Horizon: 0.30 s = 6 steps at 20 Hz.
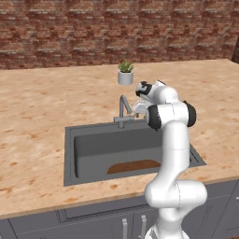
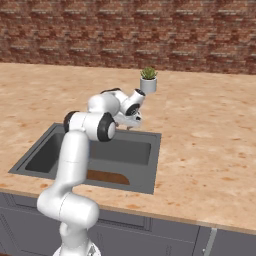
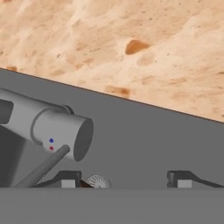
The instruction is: Turn on the sink faucet with hot water and rinse the cutting board for ten seconds, then turn off the faucet. Push the cutting board to reach the water if necessary.
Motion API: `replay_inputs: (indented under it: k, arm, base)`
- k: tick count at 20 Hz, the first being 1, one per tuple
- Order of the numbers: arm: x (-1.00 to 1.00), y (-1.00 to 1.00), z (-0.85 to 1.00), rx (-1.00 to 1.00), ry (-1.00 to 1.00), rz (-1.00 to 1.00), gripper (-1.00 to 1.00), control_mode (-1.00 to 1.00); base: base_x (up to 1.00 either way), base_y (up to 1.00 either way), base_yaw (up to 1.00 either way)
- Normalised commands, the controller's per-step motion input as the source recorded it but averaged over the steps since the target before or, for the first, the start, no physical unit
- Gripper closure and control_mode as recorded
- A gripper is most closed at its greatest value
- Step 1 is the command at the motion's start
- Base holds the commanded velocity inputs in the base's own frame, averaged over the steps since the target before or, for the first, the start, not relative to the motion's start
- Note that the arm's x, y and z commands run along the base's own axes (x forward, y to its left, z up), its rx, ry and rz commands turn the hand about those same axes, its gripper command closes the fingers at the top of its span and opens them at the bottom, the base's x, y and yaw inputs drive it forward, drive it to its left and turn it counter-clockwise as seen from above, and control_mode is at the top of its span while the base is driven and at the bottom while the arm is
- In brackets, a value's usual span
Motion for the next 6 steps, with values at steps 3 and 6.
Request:
replay_inputs:
  k: [3, 6]
  arm:
    - [0.00, 0.72, -0.07, -0.02, 0.00, 0.00, -1.00, -1.00]
    - [-0.05, 0.65, -0.08, -0.02, 0.00, 0.00, -1.00, -1.00]
  base:
    - [0.00, 0.00, 0.00]
    - [0.00, 0.00, 0.00]
